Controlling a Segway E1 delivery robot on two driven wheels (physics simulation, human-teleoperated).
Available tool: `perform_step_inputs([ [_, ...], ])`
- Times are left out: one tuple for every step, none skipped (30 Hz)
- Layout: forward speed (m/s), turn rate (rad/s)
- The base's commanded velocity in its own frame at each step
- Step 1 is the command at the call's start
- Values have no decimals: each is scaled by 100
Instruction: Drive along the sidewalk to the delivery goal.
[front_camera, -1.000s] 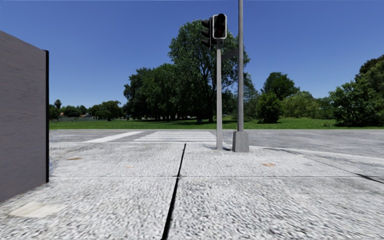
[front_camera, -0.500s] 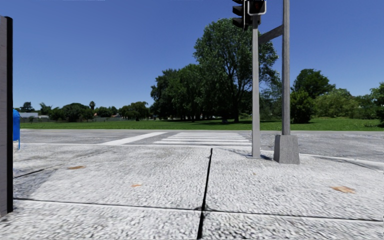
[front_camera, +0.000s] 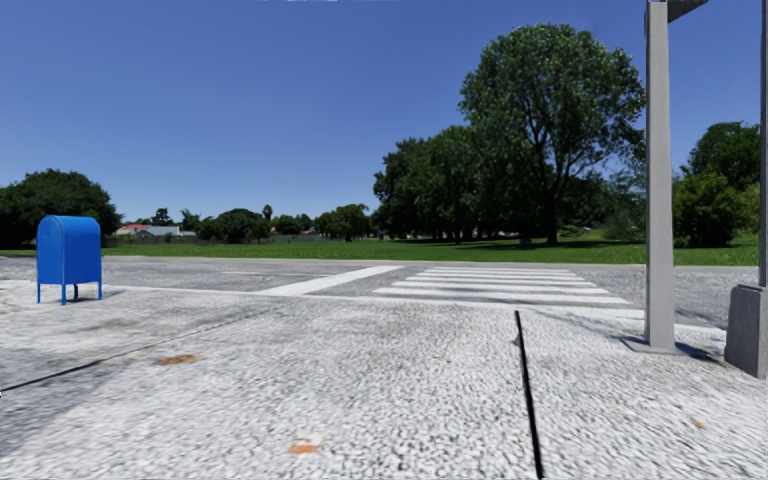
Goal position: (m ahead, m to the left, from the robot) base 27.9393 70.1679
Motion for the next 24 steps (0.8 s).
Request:
perform_step_inputs([
  [179,60],
  [179,60],
  [178,61],
  [177,61],
  [177,61],
  [177,61],
  [177,61],
  [177,61],
  [177,61],
  [177,61],
  [177,61],
  [177,61],
  [177,61],
  [177,61],
  [177,61],
  [177,61],
  [177,61],
  [177,61],
  [177,61],
  [177,61],
  [174,61],
  [170,61],
  [166,61],
  [166,61],
])
